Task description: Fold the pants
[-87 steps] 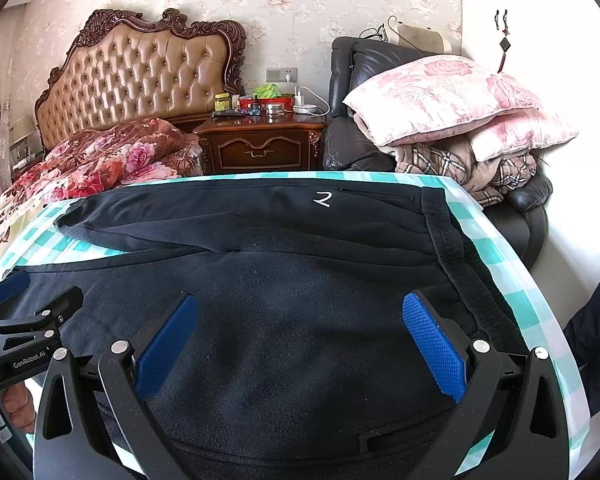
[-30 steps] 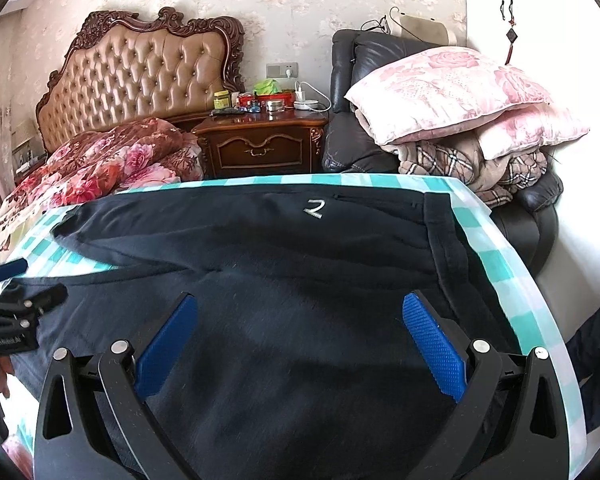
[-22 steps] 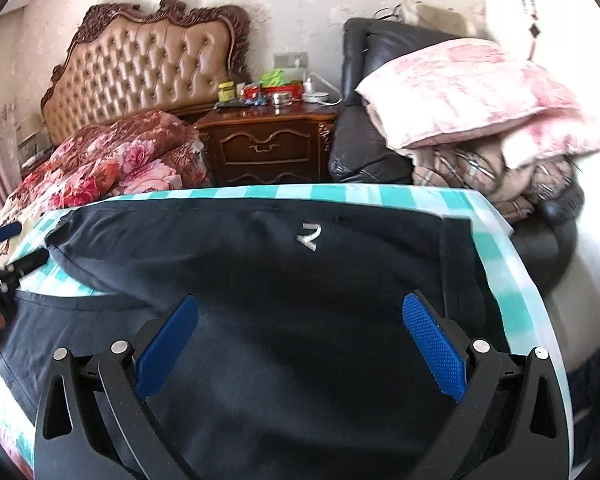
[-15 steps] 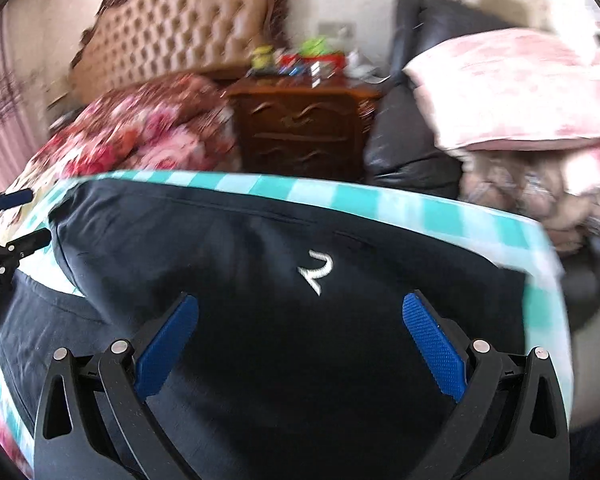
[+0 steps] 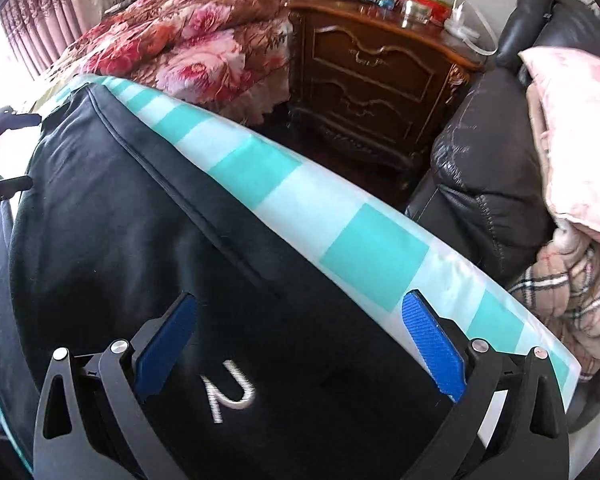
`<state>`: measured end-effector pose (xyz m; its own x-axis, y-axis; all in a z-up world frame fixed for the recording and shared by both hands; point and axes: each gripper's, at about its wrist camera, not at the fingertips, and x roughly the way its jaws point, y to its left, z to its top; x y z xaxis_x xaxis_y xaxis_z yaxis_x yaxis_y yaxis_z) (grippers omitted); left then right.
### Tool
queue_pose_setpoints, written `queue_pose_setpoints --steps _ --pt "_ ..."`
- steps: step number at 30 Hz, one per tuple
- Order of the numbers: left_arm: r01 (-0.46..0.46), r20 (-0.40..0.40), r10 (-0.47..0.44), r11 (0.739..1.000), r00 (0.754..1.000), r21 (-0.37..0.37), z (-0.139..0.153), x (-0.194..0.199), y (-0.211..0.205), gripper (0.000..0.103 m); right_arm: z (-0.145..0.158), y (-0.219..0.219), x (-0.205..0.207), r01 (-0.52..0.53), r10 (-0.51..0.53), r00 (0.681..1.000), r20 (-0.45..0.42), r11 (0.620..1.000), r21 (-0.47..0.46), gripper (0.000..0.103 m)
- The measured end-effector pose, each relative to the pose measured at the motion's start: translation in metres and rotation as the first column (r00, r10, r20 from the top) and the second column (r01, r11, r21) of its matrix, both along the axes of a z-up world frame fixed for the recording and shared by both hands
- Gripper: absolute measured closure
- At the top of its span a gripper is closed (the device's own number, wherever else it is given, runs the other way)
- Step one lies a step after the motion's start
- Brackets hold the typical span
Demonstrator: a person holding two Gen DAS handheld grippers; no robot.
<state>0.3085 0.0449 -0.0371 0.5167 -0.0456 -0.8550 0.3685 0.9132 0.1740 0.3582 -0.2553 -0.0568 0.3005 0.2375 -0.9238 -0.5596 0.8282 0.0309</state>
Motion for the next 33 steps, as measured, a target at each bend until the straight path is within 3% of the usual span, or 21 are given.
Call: queue_pose_setpoints --steps 3,7,10,12,14,18,20,22,24,27,30,33 --pt "-0.058 -0.016 0.058 0.998 0.998 0.02 -0.007 0.017 0.015 0.002 -0.011 -0.014 0.005 -0.004 0.005 0.998 -0.063 1.0 0.018 0.024" --pt "-0.106 -0.01 0.106 0.994 0.994 0.023 -0.013 0.041 0.036 0.002 -0.012 -0.023 -0.002 -0.028 0.032 0.998 -0.05 0.997 0.077 0.03" --pt "-0.103 -0.034 0.103 0.995 0.994 -0.013 -0.018 0.056 0.048 0.002 -0.008 -0.025 -0.008 -0.055 0.06 0.997 -0.041 0.991 0.119 0.055" --pt "-0.089 -0.043 0.088 0.996 0.995 -0.03 -0.019 0.066 0.056 0.002 -0.001 -0.024 -0.013 -0.079 0.079 0.997 -0.004 0.992 0.096 0.07" --pt "-0.056 -0.042 0.054 0.998 0.998 -0.04 -0.019 0.074 0.06 0.003 0.008 -0.023 -0.02 -0.096 0.094 0.995 0.04 0.993 0.074 0.095" --pt "0.056 -0.013 -0.057 0.997 0.998 -0.049 -0.015 0.081 0.063 0.014 0.033 -0.024 -0.041 -0.11 0.101 0.982 0.162 0.993 0.05 0.096" --pt "0.144 -0.005 -0.144 0.989 0.99 -0.027 -0.015 0.082 0.06 0.014 0.041 -0.019 -0.058 -0.138 0.128 0.971 0.201 0.99 0.035 0.096" --pt "0.233 -0.013 -0.233 0.972 0.972 0.015 -0.017 0.084 0.054 0.015 0.046 -0.015 -0.076 -0.158 0.149 0.96 0.235 0.987 0.016 0.096" --pt "0.312 -0.057 -0.311 0.95 0.949 0.011 -0.021 0.087 0.05 0.015 0.051 -0.013 -0.089 -0.161 0.152 0.954 0.257 0.987 0.015 0.096" --pt "0.388 -0.122 -0.383 0.921 0.916 0.023 -0.029 0.097 0.045 0.015 0.059 -0.015 -0.108 -0.16 0.144 0.949 0.28 0.987 0.035 0.096" --pt "0.447 -0.2 -0.441 0.894 0.875 -0.018 -0.037 0.105 0.043 0.015 0.068 -0.016 -0.124 -0.157 0.135 0.946 0.295 0.986 0.054 0.096" --pt "0.483 -0.209 -0.476 0.875 0.854 -0.021 -0.037 0.107 0.043 0.015 0.073 -0.015 -0.135 -0.153 0.129 0.943 0.306 0.987 0.057 0.096"
